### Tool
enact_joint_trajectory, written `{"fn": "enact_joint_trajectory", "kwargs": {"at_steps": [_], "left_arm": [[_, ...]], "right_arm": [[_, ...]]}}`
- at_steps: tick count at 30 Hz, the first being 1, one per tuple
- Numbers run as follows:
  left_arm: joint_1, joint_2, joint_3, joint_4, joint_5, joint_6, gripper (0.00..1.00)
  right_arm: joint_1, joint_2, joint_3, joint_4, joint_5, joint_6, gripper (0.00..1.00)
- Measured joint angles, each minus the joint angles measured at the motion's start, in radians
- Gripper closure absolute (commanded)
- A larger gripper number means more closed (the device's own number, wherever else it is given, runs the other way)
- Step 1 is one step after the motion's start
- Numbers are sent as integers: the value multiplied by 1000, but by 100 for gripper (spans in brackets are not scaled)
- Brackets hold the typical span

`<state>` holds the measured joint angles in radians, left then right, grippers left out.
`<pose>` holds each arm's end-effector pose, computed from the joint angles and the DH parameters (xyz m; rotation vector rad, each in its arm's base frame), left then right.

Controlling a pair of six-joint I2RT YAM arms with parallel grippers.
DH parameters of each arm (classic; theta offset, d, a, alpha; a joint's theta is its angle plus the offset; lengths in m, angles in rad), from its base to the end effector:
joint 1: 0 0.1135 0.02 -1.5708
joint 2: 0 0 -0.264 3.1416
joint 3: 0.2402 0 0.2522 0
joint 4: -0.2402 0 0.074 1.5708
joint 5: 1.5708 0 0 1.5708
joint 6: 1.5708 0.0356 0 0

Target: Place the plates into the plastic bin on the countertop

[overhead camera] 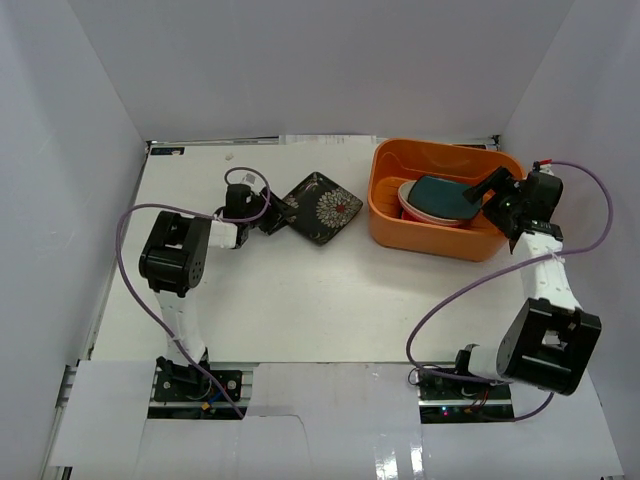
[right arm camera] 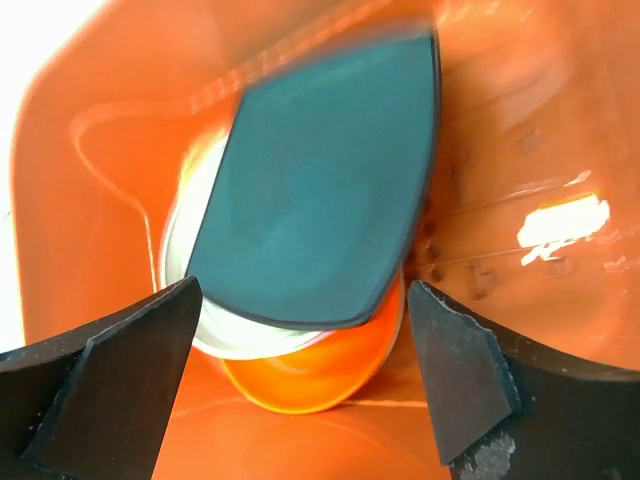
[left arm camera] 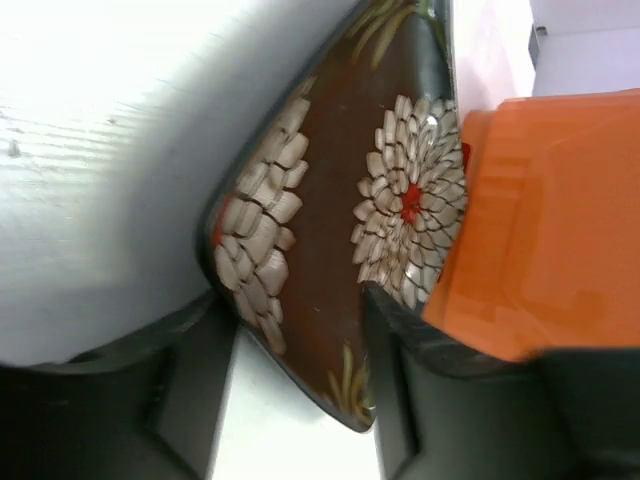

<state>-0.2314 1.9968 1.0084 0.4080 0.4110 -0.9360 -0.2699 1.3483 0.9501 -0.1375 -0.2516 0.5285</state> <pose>0.3891 -0.1063 0.1239 -0.5503 2.2469 -1.0841 0.2954 -0.0725 0.2759 0.6802 2.0034 0.4196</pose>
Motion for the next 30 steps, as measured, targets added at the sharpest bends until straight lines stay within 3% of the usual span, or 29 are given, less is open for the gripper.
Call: {"fn": "enact_joint_trajectory", "kwargs": {"at_steps": [1,3,4,5,10,14,17,21,26,30], "left_arm": [[0,13,-2,20,-2,-5,56],[0,35,-8,43,-15,-14,75],[2,42,-13,52,-20,-20,91],[2,45,-17,61,-25,-40,99],[-2,20,-51,110,-38,-68,100],[-2,-79,-188,138,-55,-85,100],[0,-201,-304,104,-60,-72,100],[-1,-428,-391,-56,-75,-21,100],[-6,-774,-375,-225,-91,60,100],[-2,-894,-317,-274,-37,82,100]], "right_arm": [[1,-35,0,0,34,-6,10],[3,-109,-1,0,95,-16,10],[3,-147,-3,2,111,-18,10],[3,-177,-4,5,114,-21,10],[19,-233,-15,10,79,-19,10],[60,-254,-63,5,40,-12,7],[119,-292,-87,6,-2,-13,6],[299,-300,-59,7,-80,-62,6],[500,-220,51,-1,-203,-145,8],[586,-145,136,-34,-238,-197,9]]}}
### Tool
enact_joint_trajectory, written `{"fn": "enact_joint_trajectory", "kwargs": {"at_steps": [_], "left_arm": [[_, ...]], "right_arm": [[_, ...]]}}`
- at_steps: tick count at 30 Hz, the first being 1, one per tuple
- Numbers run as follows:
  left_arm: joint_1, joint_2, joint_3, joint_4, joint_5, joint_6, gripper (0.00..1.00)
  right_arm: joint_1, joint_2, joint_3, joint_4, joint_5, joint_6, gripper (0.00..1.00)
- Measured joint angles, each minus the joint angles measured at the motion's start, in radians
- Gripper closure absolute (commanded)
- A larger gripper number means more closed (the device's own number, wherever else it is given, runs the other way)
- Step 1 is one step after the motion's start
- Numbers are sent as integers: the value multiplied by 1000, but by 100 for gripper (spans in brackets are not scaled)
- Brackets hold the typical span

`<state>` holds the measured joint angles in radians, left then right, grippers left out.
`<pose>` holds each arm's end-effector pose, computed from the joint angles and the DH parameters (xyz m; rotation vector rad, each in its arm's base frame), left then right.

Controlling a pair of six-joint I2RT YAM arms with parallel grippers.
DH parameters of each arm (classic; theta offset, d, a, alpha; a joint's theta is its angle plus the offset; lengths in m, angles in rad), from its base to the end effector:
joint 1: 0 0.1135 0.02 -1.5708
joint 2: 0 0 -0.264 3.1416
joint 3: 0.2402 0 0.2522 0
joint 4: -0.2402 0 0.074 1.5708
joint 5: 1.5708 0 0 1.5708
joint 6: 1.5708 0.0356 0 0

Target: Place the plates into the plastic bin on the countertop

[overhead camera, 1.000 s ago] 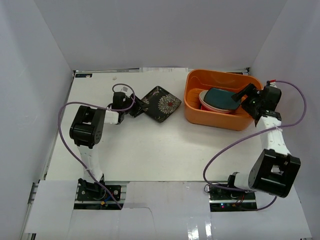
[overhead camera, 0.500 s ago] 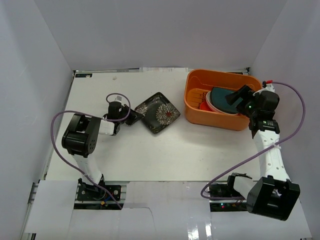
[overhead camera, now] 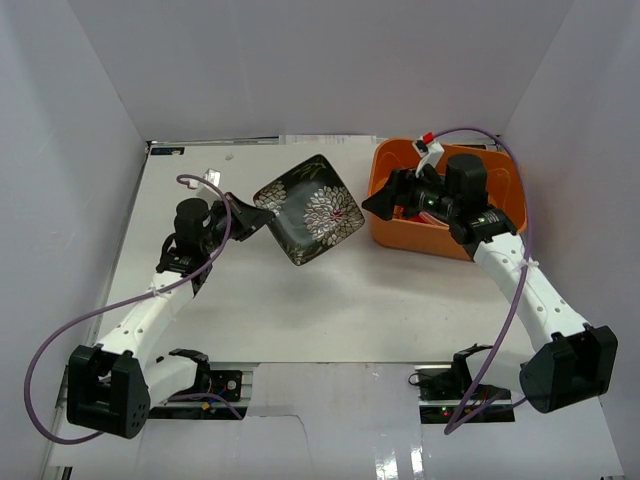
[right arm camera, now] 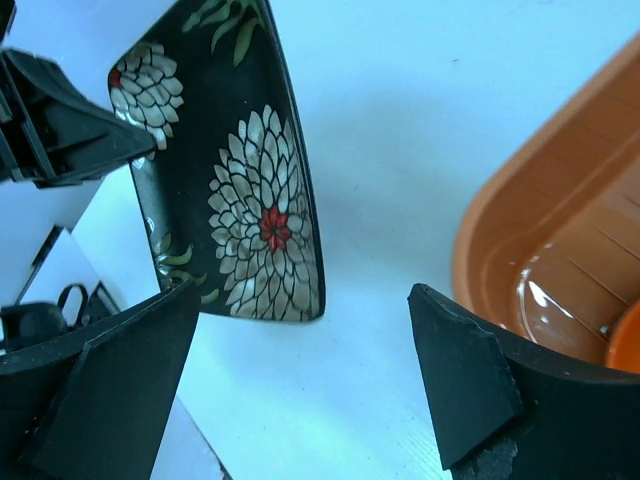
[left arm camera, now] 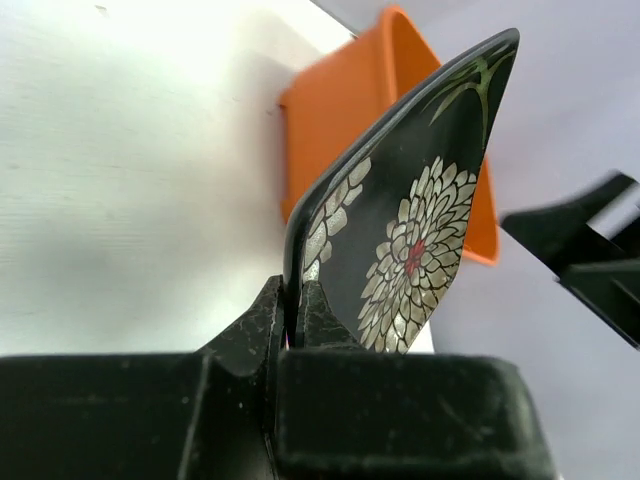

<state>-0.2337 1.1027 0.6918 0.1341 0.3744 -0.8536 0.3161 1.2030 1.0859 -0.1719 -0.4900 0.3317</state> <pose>0.2426 -0.0711 0.2770 -0.3300 1.9481 -1.0814 0.2575 0.1018 0.3608 -0.3378 1.8932 0.8969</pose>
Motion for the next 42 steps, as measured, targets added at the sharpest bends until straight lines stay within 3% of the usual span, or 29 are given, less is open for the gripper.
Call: {"fn": "enact_joint_trajectory", "kwargs": {"at_steps": [3,6,12,15,16,17,18,20,21,23,24,25,29,33,38,42], "left_arm": [[0,-20,13,-24,79,-2,100],[-3,-13,13,-69,147,-4,100],[-13,17,50,-118,227,-20,100],[-17,22,87,-100,251,-39,100],[-18,22,98,-92,261,-44,100],[-18,22,109,-83,270,-50,100],[-18,22,118,-76,275,-50,100],[-19,23,127,-79,262,-37,85],[-16,28,127,-79,265,-34,58],[-15,32,140,-74,282,-39,33],[-17,30,154,-77,288,-34,10],[-18,26,168,-82,291,-17,2],[-21,-34,214,-156,294,80,2],[-48,-124,213,-295,246,244,2],[-179,-254,118,-422,81,424,2],[-248,-321,39,-489,-37,498,2]], "right_arm": [[43,37,25,-9,-29,-20,8],[63,59,24,-8,-66,-13,0],[92,90,15,34,-110,38,6],[98,120,15,43,-116,58,17],[99,127,15,45,-117,64,34],[98,132,14,50,-119,70,58],[98,134,13,61,-132,85,92],[101,126,12,89,-148,142,92],[101,119,13,104,-155,161,92],[101,105,12,105,-136,171,92],[98,101,11,104,-125,179,92],[87,101,11,104,-119,192,92],[-12,97,13,99,-89,237,92],[-240,96,20,100,-73,281,92],[-502,133,20,115,-58,306,92],[-575,219,20,119,-69,293,92]]}}
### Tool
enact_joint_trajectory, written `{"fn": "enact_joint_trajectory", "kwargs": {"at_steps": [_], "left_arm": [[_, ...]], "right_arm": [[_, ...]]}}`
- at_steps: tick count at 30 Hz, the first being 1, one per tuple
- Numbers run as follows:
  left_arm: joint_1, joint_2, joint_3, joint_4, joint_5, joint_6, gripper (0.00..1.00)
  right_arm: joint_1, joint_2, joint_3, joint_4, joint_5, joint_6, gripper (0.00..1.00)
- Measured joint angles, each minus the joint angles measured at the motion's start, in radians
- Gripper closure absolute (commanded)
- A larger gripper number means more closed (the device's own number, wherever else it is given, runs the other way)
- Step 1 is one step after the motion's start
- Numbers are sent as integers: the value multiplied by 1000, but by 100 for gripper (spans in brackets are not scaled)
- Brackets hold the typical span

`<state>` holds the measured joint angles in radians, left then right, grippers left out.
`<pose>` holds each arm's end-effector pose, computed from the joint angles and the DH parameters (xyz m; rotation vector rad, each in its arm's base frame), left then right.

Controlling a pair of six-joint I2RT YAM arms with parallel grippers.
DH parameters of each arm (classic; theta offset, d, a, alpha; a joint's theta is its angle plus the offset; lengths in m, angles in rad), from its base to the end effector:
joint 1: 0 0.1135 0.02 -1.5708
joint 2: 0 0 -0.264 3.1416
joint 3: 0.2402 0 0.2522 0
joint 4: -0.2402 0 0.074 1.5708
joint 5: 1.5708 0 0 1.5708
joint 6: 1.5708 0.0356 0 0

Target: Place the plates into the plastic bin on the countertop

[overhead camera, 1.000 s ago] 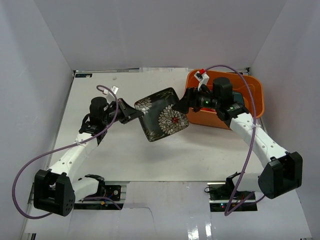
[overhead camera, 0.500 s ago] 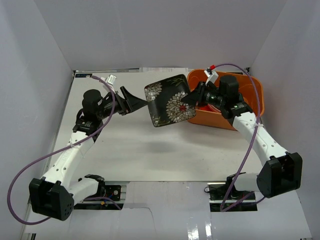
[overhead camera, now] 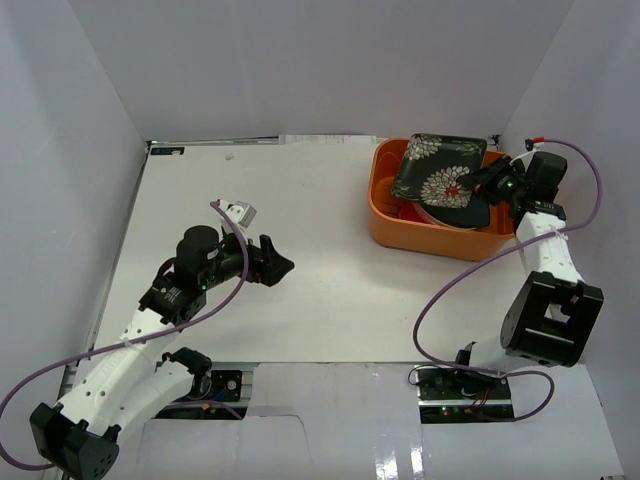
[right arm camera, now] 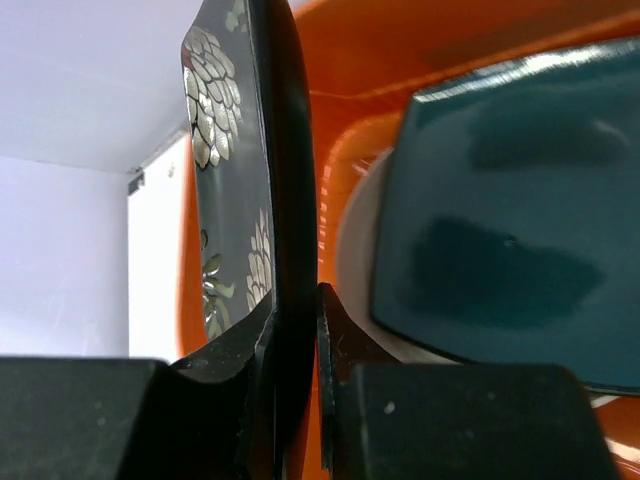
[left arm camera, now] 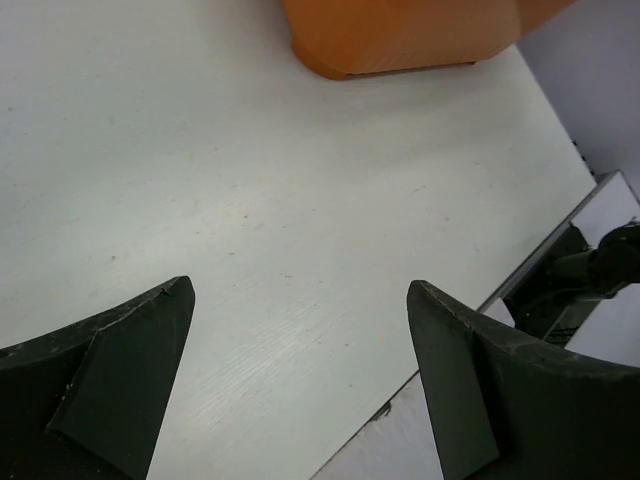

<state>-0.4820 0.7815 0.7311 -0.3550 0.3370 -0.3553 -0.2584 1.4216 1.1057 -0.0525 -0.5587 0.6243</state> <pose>0.1533 -0.0935 0.3046 0.3584 2.0271 -0.8660 0.3233 -0.0659 0.3180 0.4793 1.9000 0.7822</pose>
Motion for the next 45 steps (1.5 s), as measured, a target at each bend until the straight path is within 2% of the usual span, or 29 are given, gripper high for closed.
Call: {"fn": "enact_joint_trajectory", "kwargs": {"at_steps": [4,7,10,11,13,14,16,17,18,20,25,29,33,37,41,45], "left_arm": [[-26,2,-8,-11,-77,34,2],[-40,2,-8,-11,-115,49,2],[-45,-2,-9,-11,-145,56,2],[-45,-4,-9,-11,-151,59,2],[-46,-8,-9,-11,-163,60,2],[-45,-10,-9,-11,-167,60,2],[-46,-11,-9,-11,-172,60,2],[-45,-12,-9,-11,-175,60,2],[-45,-13,-9,-11,-178,60,2],[-46,-18,-11,-11,-188,60,2],[-45,-50,-18,-12,-225,57,2],[-45,-88,-18,-11,-249,40,2],[-45,-121,-17,-11,-248,4,2],[-45,-145,28,-27,-241,-50,2],[-45,-197,107,-26,-243,-87,2],[-45,-292,122,-14,-253,-119,2]], "right_arm": [[-8,95,3,-45,-9,-54,91],[-8,163,13,-126,7,-109,84],[-3,193,23,-188,20,-145,69],[-1,193,30,-205,30,-158,54],[-2,193,63,-240,58,-185,39],[-3,193,87,-263,84,-205,26],[-3,193,130,-295,131,-235,14],[-3,190,152,-307,163,-253,5],[-3,186,169,-320,196,-269,2],[0,168,182,-336,266,-297,10],[34,82,181,-394,503,-351,10],[69,-66,122,-375,563,-348,10],[134,-327,15,-334,498,-321,10],[214,-624,-97,-290,322,-284,10],[223,-932,-223,-294,204,-238,10],[246,-1113,-309,-305,159,-218,10]]}}
